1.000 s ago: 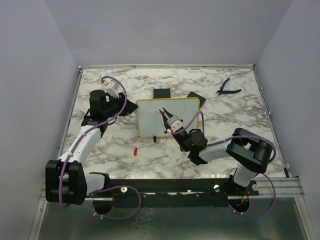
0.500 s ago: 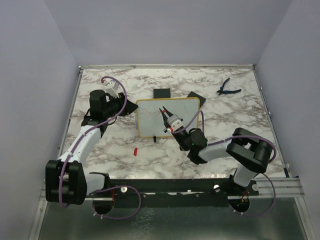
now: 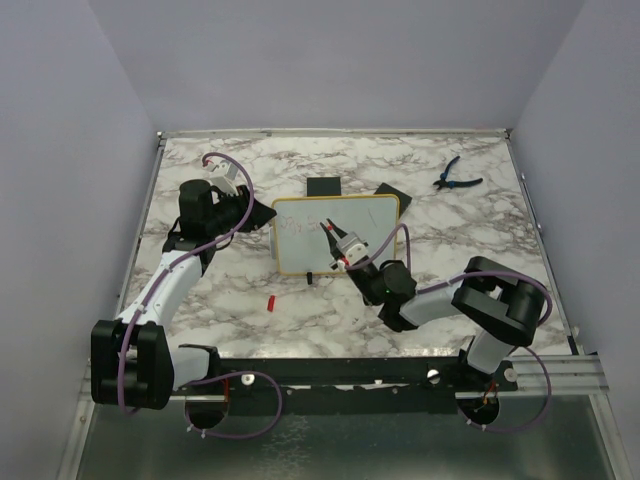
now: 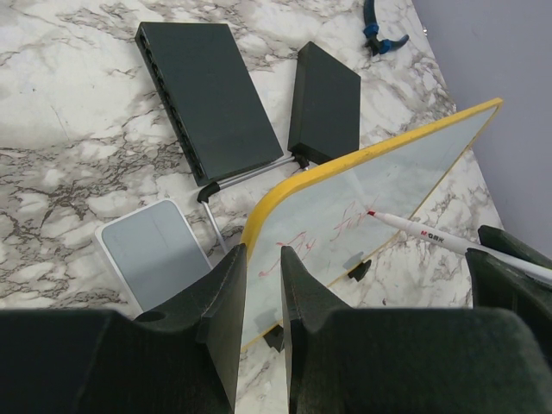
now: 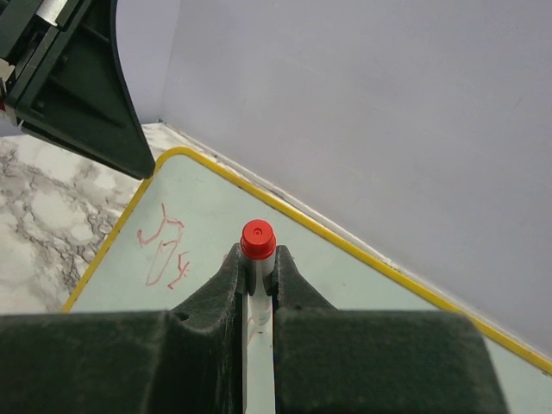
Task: Write a sentence on the whiteboard
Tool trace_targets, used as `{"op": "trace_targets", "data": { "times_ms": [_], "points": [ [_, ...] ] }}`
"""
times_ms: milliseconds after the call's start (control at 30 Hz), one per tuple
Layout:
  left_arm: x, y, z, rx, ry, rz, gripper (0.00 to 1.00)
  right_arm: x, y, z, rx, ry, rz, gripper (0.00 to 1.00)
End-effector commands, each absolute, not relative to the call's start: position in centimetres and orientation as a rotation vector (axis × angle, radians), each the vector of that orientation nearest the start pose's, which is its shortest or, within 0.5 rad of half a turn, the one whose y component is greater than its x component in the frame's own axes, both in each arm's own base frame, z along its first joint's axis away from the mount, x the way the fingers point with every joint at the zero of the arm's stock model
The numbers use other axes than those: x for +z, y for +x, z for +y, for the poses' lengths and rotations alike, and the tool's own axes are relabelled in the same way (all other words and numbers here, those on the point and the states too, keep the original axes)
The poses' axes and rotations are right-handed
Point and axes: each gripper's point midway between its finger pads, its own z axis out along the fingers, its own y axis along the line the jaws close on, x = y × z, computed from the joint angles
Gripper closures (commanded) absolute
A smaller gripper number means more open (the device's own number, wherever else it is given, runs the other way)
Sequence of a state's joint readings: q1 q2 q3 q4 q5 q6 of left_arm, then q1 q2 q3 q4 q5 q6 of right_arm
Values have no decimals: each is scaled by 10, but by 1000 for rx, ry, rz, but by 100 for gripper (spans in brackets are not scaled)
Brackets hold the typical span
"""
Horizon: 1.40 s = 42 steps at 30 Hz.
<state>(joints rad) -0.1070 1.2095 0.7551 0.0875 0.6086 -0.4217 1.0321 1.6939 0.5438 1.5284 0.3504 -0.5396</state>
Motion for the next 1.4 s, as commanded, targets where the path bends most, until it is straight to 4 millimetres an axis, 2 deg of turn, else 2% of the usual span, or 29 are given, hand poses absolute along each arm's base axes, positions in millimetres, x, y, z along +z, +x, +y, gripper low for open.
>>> {"op": "trace_targets", "data": {
  "times_ms": [0,400,667,800,1033,1167,1367],
  "points": [
    [206,337,-154,-935,143,1947,76,270,288,307,254,-441,946,99],
    [205,336,-154,-935,144,1947,77,269,286,303,251,-440,950,99],
    [206,337,-153,-933,142,1945,76,272,283,307,275,-451,933,99],
    [206,337,-154,-934,144,1945,76,276,275,313,331,-463,912,99],
    [207,336,-153,-933,144,1943,76,289,249,322,439,-485,876,99],
    [207,336,-153,-931,144,1942,77,293,239,320,452,-494,878,99],
    [208,336,-153,-933,145,1941,77,304,237,305,417,-468,879,99]
  ]
}}
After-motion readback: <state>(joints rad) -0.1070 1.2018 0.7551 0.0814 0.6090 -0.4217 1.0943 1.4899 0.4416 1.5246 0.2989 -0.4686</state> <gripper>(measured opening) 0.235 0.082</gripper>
